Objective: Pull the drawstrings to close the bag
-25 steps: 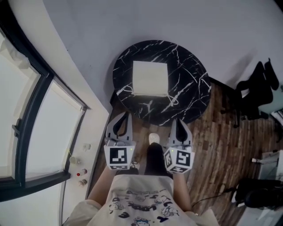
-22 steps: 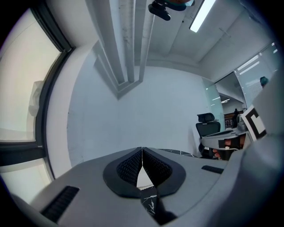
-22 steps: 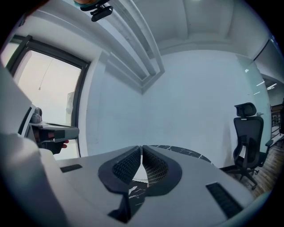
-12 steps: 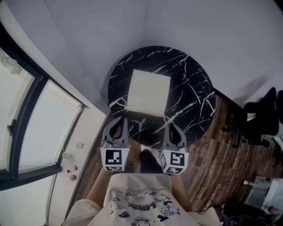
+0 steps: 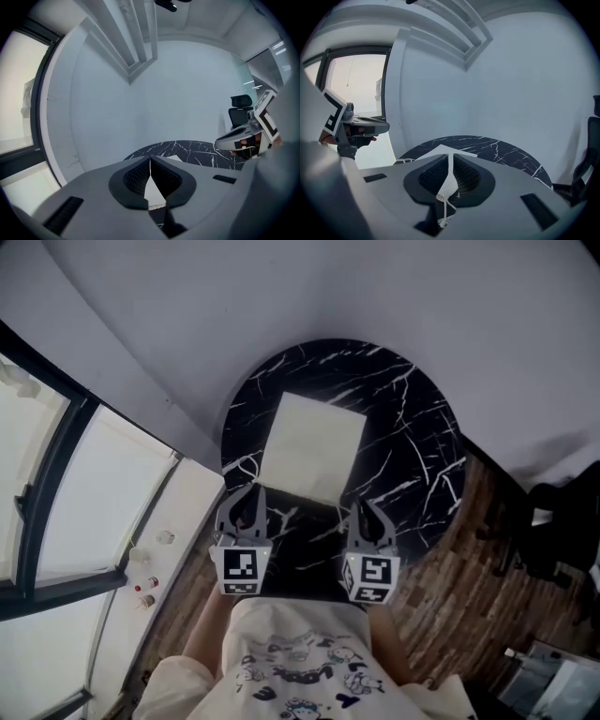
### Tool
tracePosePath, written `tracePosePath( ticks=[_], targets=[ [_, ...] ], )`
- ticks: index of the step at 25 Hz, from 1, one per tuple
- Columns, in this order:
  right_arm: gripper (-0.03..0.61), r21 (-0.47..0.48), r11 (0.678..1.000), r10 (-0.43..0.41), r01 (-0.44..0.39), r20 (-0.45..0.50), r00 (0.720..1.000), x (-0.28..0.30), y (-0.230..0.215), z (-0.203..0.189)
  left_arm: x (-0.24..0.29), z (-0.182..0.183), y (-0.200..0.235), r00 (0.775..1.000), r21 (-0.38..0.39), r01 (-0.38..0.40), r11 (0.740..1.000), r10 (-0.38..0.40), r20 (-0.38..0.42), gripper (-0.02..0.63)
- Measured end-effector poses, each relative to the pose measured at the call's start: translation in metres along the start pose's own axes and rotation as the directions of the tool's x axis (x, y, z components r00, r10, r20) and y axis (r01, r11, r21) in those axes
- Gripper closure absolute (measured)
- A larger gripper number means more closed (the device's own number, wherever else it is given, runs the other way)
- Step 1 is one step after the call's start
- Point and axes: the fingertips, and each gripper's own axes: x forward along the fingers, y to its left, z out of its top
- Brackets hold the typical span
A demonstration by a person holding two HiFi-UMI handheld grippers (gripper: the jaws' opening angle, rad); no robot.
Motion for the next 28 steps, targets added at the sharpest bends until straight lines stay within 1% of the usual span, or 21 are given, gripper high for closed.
tracePosePath(
  ticks=[3,5,6,7,8,11,14,15,16,17,18,19,21,23,26,28],
  targets=[
    [0.551,0.005,1.0,0.012,-0.012,-0.045,0.999,0.01,-0.006,-0.014,0.01,-0.017,-0.003,0.999,0.023,0.01,1.0,-0.008,-0.054,0.571],
    [0.535,0.006,1.0,0.029,-0.029,-0.078,0.997,0.017,-0.005,-0.024,0.017,-0.03,-0.002,0.996,0.044,0.019,0.999,-0.015,-0.091,0.571],
    [0.511,0.009,0.999,0.04,-0.039,-0.097,0.995,0.02,-0.003,-0.03,0.02,-0.036,-0.002,0.994,0.051,0.025,0.998,-0.019,-0.11,0.571],
    [0.469,0.013,0.999,0.05,-0.049,-0.116,0.992,0.023,-0.001,-0.035,0.023,-0.043,-0.001,0.991,0.052,0.033,0.998,-0.026,-0.129,0.571],
    [0.442,0.017,0.998,0.059,-0.057,-0.134,0.989,0.026,0.001,-0.041,0.025,-0.05,0.0,0.988,0.049,0.043,0.998,-0.036,-0.148,0.569],
    [0.436,0.011,0.997,0.075,-0.074,-0.179,0.981,0.034,0.006,-0.054,0.035,-0.067,0.002,0.977,0.052,0.083,0.995,-0.071,-0.2,0.569],
    [0.431,0.011,0.996,0.089,-0.089,-0.228,0.97,0.044,0.008,-0.065,0.048,-0.084,0.001,0.959,0.093,0.144,0.985,-0.116,-0.258,0.564],
    [0.425,0.012,0.995,0.096,-0.096,-0.245,0.965,0.047,0.009,-0.07,0.052,-0.09,0.0,0.952,0.108,0.168,0.98,-0.133,-0.277,0.551],
    [0.423,0.009,0.994,0.105,-0.106,-0.265,0.959,0.05,0.01,-0.076,0.056,-0.096,0.0,0.944,0.118,0.191,0.974,-0.15,-0.295,0.516],
    [0.423,0.002,0.993,0.115,-0.12,-0.287,0.951,0.054,0.011,-0.082,0.06,-0.102,0.0,0.936,0.122,0.211,0.97,-0.165,-0.312,0.459],
    [0.42,-0.008,0.991,0.126,-0.135,-0.31,0.942,0.057,0.012,-0.088,0.065,-0.108,0.001,0.926,0.121,0.23,0.966,-0.179,-0.331,0.432],
    [0.416,-0.019,0.989,0.135,-0.15,-0.333,0.933,0.06,0.014,-0.093,0.069,-0.114,0.002,0.916,0.12,0.249,0.961,-0.193,-0.351,0.431],
    [0.417,-0.036,0.985,0.146,-0.171,-0.371,0.917,0.065,0.017,-0.102,0.075,-0.124,0.003,0.892,0.131,0.294,0.947,-0.223,-0.393,0.423],
    [0.416,-0.039,0.982,0.152,-0.182,-0.4,0.904,0.068,0.019,-0.109,0.08,-0.133,0.004,0.867,0.166,0.348,0.923,-0.249,-0.432,0.419],
    [0.416,-0.039,0.981,0.153,-0.188,-0.435,0.887,0.073,0.019,-0.12,0.089,-0.14,0.005,0.845,0.24,0.419,0.876,-0.279,-0.456,0.414],
    [0.416,-0.039,0.981,0.153,-0.191,-0.457,0.876,0.075,0.017,-0.126,0.094,-0.146,0.003,0.821,0.281,0.473,0.835,-0.302,-0.485,0.414]
  ],
)
